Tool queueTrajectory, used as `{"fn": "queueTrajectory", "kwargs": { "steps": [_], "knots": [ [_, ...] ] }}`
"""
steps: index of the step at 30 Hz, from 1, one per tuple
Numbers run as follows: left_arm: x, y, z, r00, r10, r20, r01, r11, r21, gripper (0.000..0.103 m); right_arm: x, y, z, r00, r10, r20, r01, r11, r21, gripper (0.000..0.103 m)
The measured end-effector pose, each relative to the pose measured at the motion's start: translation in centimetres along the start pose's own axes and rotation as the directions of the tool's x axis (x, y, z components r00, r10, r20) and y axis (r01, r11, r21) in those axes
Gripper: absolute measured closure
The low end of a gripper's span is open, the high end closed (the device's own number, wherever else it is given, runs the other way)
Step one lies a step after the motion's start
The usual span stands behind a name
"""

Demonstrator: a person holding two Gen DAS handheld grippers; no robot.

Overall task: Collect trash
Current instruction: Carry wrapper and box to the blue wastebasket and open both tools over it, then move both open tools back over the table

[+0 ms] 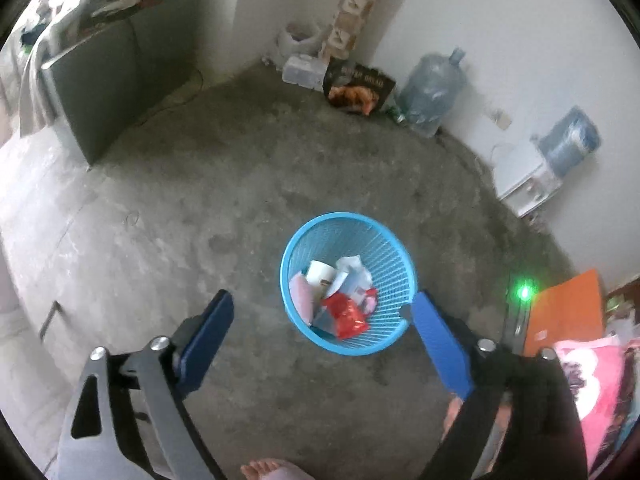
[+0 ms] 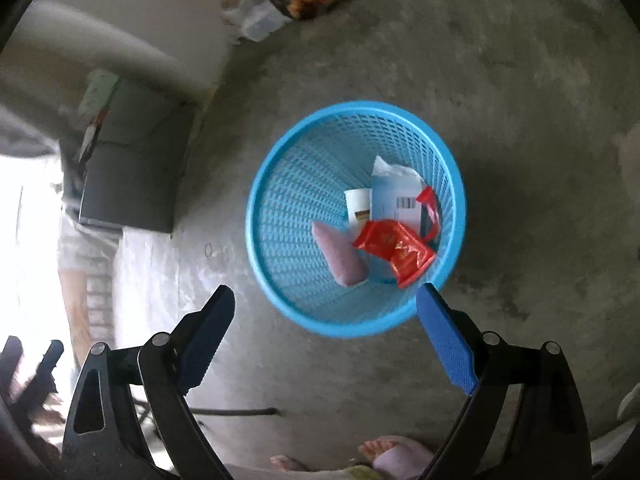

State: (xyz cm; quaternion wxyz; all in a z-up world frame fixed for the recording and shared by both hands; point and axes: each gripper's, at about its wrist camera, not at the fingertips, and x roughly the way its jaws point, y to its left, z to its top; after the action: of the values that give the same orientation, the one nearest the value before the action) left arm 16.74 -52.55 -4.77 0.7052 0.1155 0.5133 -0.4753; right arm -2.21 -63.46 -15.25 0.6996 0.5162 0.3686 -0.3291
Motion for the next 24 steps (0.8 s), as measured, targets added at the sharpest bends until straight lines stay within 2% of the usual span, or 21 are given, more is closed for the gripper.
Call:
{"fn": "queueTrajectory", "kwargs": {
  "steps": [1,3,5,9,14,16,18,21,24],
  "knots": [
    [-1.1,0.5,-0.3,1.000,-0.012,-0.008,0.012,1.000,-0.022,0.005,-1.0,0.5,-0.6,1.000,0.000,0.020,0.000,1.000,-0.024,0.015],
    [-3.1,1.0,-1.0,0.998,-0.050,-0.040,0.048,0.998,-0.051,0.005,-3.7,2.1,-1.9,0.998,0.004,0.070,0.003,0.996,-0.088,0.015],
    [-5.5,1.6,-1.9,0.998,-0.031,-0.047,0.028,0.998,-0.060,0.005,-6.8,4.0,-3.6,0.992,0.037,0.123,-0.019,0.989,-0.147,0.015],
    [-11.7,2.5,-4.5,1.000,-0.020,0.025,0.022,0.997,-0.077,0.005,-11.4,7.7,-5.8,0.979,0.128,0.162,-0.082,0.962,-0.262,0.015],
    [-20.2,4.6,-8.8,0.989,0.026,0.148,-0.012,0.995,-0.095,0.005,-14.9,13.2,-8.8,0.965,0.238,0.114,-0.171,0.893,-0.416,0.015],
    [-23.3,5.6,-10.9,0.980,0.061,0.190,-0.043,0.994,-0.096,0.005,-15.4,15.7,-10.4,0.959,0.274,0.066,-0.211,0.853,-0.478,0.015],
    [-26.5,6.7,-13.1,0.963,0.119,0.242,-0.096,0.990,-0.104,0.005,-15.5,18.0,-12.3,0.954,0.301,0.003,-0.253,0.808,-0.533,0.015],
    [-31.0,8.8,-17.1,0.931,0.192,0.310,-0.155,0.978,-0.143,0.005,-14.9,20.5,-14.7,0.941,0.328,-0.089,-0.316,0.748,-0.584,0.015],
    [-34.8,11.0,-20.7,0.896,0.258,0.363,-0.179,0.955,-0.237,0.005,-14.4,22.7,-16.6,0.928,0.336,-0.162,-0.360,0.693,-0.625,0.015]
  ]
}}
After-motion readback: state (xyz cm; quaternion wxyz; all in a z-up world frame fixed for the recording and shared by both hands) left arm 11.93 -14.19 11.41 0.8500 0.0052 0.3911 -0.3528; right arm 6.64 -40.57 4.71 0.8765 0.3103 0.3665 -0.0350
